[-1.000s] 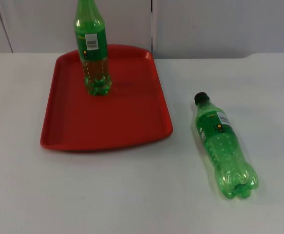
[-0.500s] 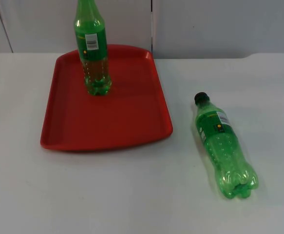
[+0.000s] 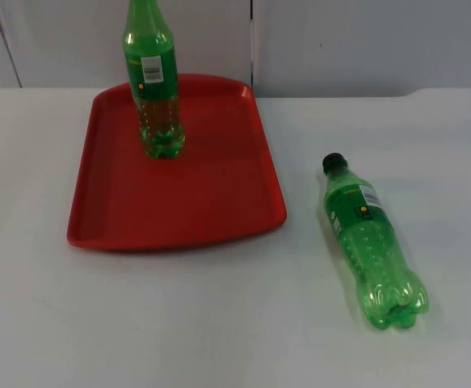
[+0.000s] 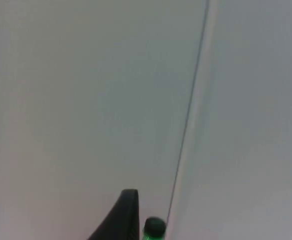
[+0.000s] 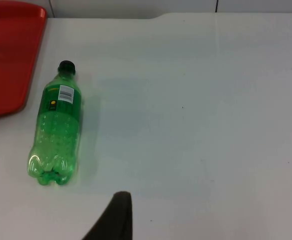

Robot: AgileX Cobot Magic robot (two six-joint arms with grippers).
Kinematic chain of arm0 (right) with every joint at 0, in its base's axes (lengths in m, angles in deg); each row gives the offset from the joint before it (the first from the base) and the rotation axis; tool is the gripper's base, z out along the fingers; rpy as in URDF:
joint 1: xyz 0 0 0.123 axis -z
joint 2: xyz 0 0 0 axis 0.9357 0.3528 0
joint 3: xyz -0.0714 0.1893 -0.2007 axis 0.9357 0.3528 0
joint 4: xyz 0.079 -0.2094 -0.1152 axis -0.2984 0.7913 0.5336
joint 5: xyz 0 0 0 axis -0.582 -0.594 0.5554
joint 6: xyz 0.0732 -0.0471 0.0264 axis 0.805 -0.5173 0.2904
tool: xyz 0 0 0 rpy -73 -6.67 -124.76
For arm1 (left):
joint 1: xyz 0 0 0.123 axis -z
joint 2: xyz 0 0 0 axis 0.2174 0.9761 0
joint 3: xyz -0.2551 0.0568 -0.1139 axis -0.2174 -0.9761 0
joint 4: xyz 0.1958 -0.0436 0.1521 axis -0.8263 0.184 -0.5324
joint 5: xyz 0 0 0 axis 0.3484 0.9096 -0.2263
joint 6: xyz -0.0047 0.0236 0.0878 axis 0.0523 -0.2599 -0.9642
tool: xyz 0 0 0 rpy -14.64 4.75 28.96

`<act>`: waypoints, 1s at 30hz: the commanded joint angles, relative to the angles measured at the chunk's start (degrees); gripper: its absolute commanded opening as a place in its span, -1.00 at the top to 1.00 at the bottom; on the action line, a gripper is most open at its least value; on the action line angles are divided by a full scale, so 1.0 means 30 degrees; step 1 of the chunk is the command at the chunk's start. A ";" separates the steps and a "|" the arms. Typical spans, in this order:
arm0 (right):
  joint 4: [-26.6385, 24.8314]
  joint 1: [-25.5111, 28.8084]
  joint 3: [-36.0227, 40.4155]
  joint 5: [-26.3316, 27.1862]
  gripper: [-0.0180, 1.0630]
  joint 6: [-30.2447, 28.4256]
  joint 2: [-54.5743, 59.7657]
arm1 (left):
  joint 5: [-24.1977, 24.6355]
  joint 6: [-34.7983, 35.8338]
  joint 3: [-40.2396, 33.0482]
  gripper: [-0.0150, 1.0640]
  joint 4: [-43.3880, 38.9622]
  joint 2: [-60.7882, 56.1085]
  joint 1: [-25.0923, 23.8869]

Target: Place the bottle upright on the tray.

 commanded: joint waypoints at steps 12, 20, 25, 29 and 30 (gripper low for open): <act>-0.0080 0.0134 0.0053 0.0129 -0.98 -0.0058 -0.0053 | 0.5119 -0.7091 -0.3704 -0.97 0.7275 -0.4678 0.0127; -0.0080 0.0134 0.0053 0.0129 -0.98 -0.0058 -0.0053 | 1.2103 -1.9014 -0.3878 -0.97 1.6495 -0.7724 0.2370; -0.0080 0.0134 0.0053 0.0129 -0.98 -0.0058 -0.0053 | 1.4702 -2.2122 -0.3878 -0.97 1.9256 -0.8978 0.3541; -0.0080 0.0134 0.0053 0.0129 -0.98 -0.0058 -0.0053 | 1.6791 -2.2811 -0.3878 -0.97 1.9260 -0.9906 0.4034; -0.0080 0.0134 0.0053 0.0129 -0.98 -0.0058 -0.0053 | 1.7184 -2.2811 -0.3878 -0.97 1.9298 -1.0116 0.4034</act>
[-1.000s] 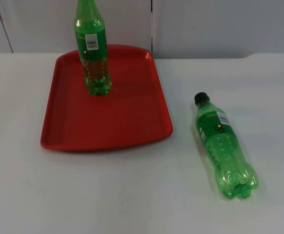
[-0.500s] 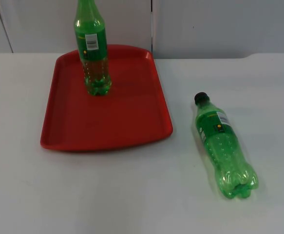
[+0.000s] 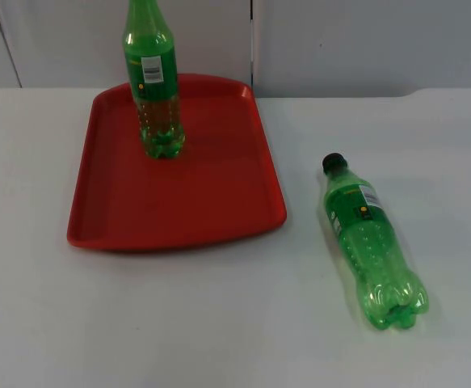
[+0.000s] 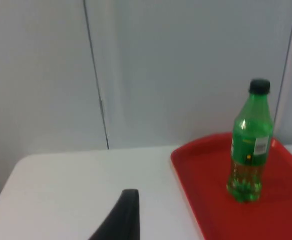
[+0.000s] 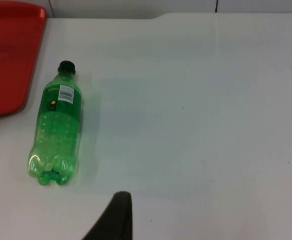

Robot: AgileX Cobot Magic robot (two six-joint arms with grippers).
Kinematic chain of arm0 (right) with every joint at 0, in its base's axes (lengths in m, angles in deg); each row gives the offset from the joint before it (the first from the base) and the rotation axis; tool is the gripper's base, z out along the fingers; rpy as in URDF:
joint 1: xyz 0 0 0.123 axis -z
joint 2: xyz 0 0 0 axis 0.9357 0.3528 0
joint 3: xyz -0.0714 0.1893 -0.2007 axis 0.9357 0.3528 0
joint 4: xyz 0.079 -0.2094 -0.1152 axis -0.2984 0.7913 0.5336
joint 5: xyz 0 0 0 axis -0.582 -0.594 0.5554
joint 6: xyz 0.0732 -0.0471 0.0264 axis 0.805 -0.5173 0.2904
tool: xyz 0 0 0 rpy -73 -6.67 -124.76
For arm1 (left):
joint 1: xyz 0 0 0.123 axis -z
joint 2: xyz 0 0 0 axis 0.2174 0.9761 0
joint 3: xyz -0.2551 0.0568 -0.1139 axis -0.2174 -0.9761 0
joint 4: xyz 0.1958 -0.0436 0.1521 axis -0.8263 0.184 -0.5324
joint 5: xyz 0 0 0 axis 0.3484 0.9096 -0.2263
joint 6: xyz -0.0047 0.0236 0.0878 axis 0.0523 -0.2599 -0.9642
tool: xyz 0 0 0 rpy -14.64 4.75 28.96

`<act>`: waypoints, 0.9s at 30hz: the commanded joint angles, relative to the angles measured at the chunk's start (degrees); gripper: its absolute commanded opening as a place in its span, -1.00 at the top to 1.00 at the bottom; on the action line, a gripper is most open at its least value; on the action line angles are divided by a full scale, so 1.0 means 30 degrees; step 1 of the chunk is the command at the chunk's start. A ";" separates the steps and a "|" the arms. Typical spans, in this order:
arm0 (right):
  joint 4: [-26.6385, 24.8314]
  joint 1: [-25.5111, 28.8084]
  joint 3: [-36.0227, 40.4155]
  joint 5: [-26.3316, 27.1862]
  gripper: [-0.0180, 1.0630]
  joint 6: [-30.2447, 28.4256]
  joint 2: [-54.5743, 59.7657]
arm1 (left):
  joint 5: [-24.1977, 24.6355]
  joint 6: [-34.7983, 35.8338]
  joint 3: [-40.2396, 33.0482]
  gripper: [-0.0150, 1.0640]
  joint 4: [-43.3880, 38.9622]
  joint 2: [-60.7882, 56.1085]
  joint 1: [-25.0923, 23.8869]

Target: Place the bottle upright on the tray.

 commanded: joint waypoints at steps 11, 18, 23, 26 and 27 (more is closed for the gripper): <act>-0.0080 0.0134 0.0053 0.0129 -0.98 -0.0058 -0.0053 | 0.4741 -0.0511 0.0462 -0.97 0.1584 -0.1940 0.0148; -0.0080 0.0134 0.0053 0.0129 -0.98 -0.0058 -0.0053 | 0.8350 -0.1348 0.1900 -0.97 0.1931 -0.2976 0.0148; -0.0080 0.0134 0.0053 0.0129 -0.98 -0.0058 -0.0053 | 0.9766 -0.1693 0.1892 -0.97 0.2667 -0.4518 0.0148; -0.0080 0.0134 0.0053 0.0129 -0.98 -0.0058 -0.0053 | 1.0422 -0.1693 0.1892 -0.97 0.3110 -0.5772 0.0148; -0.0080 0.0134 0.0053 0.0129 -0.98 -0.0058 -0.0053 | 1.0891 -0.1693 0.1892 -0.97 0.3199 -0.6307 0.0148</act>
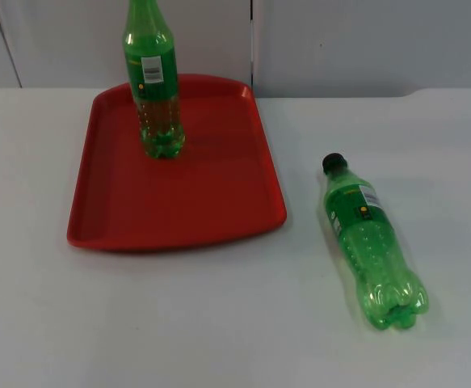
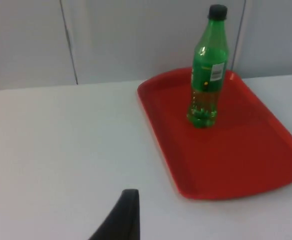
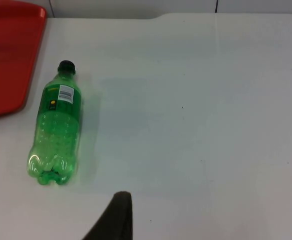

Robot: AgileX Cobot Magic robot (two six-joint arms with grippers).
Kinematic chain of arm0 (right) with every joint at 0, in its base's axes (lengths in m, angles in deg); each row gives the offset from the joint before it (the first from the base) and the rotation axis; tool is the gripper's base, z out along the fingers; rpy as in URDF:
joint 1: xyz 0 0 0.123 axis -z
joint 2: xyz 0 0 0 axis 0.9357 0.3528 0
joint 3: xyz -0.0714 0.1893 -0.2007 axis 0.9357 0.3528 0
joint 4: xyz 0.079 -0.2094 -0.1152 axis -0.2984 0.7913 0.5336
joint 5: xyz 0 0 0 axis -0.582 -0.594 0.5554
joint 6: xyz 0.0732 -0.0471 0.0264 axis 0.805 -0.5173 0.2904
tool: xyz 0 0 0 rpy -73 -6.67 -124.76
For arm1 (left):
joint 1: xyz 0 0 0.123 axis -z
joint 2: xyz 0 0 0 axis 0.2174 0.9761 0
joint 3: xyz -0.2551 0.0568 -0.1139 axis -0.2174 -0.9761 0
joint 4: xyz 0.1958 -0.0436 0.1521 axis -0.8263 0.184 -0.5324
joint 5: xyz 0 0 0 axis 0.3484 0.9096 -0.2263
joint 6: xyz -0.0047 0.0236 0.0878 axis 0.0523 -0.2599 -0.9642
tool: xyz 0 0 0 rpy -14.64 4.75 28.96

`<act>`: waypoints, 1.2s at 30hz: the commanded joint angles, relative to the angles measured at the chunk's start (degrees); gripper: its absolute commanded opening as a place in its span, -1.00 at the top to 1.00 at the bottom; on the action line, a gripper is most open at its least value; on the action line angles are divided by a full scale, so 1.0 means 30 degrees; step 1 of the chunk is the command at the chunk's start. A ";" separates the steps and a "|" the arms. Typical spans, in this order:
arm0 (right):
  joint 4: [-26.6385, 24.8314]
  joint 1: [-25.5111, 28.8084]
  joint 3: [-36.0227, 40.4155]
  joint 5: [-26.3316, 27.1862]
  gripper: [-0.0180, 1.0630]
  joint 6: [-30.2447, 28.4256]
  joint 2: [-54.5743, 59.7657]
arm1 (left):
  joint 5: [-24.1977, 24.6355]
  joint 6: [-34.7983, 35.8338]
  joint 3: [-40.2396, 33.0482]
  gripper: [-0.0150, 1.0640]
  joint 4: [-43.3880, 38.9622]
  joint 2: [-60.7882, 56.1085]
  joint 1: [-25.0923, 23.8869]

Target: Place the bottle upright on the tray.

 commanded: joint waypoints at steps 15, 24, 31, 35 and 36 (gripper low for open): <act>-0.0080 0.0134 0.0015 0.0167 -0.98 -0.0019 -0.0053 | 0.4956 -0.0852 0.0242 -0.97 0.0227 -0.1971 0.0099; -0.0080 0.0134 0.0015 0.0167 -0.98 -0.0019 -0.0053 | 0.4290 0.0349 -0.0646 -0.97 -0.1010 -0.1971 0.0099; -0.0080 0.0134 0.0015 0.0167 -0.98 -0.0019 -0.0053 | 0.4290 0.0544 -0.0646 -0.97 -0.1123 -0.1971 0.0099; -0.0080 0.0134 0.0015 0.0167 -0.98 -0.0019 -0.0053 | 0.4290 0.0544 -0.0646 -0.97 -0.1123 -0.1971 0.0099; -0.0080 0.0134 0.0015 0.0167 -0.98 -0.0019 -0.0053 | 0.4290 0.0544 -0.0646 -0.97 -0.1123 -0.1971 0.0099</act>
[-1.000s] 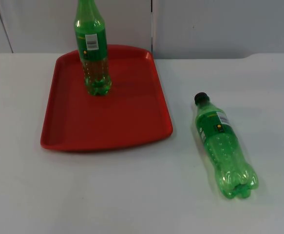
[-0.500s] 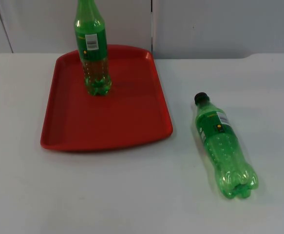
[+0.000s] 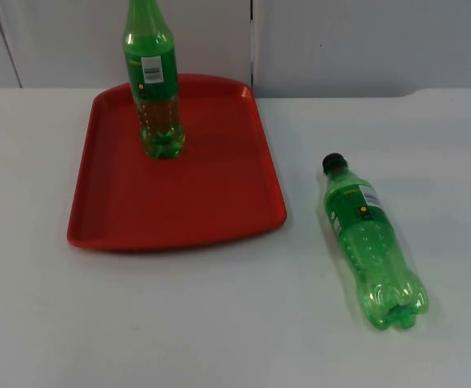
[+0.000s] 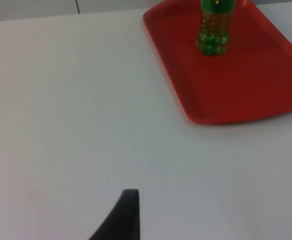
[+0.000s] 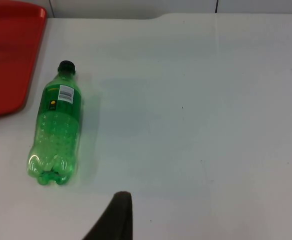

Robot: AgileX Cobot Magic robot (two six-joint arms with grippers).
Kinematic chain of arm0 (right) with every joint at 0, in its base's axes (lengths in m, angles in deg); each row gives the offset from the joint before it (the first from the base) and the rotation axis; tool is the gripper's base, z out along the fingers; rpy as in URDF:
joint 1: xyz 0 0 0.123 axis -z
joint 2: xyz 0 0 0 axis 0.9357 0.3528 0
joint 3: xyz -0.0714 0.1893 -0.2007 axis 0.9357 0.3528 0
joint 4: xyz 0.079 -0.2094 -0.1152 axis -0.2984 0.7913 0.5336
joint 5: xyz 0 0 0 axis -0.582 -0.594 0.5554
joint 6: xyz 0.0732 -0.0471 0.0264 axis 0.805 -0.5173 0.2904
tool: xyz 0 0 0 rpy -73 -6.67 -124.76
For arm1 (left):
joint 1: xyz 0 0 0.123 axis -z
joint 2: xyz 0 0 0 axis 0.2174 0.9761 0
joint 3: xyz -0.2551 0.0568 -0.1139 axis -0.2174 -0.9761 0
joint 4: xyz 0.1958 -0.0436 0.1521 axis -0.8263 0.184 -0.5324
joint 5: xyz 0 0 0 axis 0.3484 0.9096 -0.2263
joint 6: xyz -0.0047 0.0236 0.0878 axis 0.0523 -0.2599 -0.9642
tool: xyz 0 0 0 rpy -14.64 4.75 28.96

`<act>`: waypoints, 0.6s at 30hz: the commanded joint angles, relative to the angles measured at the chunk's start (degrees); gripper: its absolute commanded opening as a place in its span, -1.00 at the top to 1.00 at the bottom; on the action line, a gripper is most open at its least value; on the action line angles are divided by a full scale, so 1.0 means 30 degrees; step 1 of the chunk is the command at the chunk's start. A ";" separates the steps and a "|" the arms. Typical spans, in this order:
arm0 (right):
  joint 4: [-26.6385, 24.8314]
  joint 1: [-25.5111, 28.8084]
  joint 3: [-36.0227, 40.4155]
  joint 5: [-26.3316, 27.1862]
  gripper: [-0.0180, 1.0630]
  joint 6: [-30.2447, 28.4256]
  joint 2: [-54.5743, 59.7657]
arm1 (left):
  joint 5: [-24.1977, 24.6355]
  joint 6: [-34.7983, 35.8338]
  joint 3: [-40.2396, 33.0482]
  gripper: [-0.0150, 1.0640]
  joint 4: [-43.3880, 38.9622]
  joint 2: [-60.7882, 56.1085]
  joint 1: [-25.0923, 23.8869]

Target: Place the bottle upright on the tray.

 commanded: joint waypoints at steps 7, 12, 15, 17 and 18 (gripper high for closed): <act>-0.0080 0.0134 0.0015 0.0133 -0.98 -0.0019 -0.0053 | -0.0230 0.0177 -0.0082 -0.97 -0.0082 -0.0074 0.0099; -0.0080 0.0134 0.0015 0.0133 -0.98 -0.0019 -0.0053 | -0.0230 0.0177 -0.0082 -0.97 -0.0082 -0.0074 0.0099; -0.0080 0.0134 0.0015 0.0133 -0.98 -0.0019 -0.0053 | -0.0230 0.0177 -0.0082 -0.97 -0.0082 -0.0074 0.0099; -0.0080 0.0134 0.0015 0.0133 -0.98 -0.0019 -0.0053 | -0.0230 0.0177 -0.0082 -0.97 -0.0082 -0.0074 0.0099; -0.0080 0.0134 0.0015 0.0133 -0.98 -0.0019 -0.0053 | -0.0230 0.0177 -0.0082 -0.97 -0.0082 -0.0074 0.0099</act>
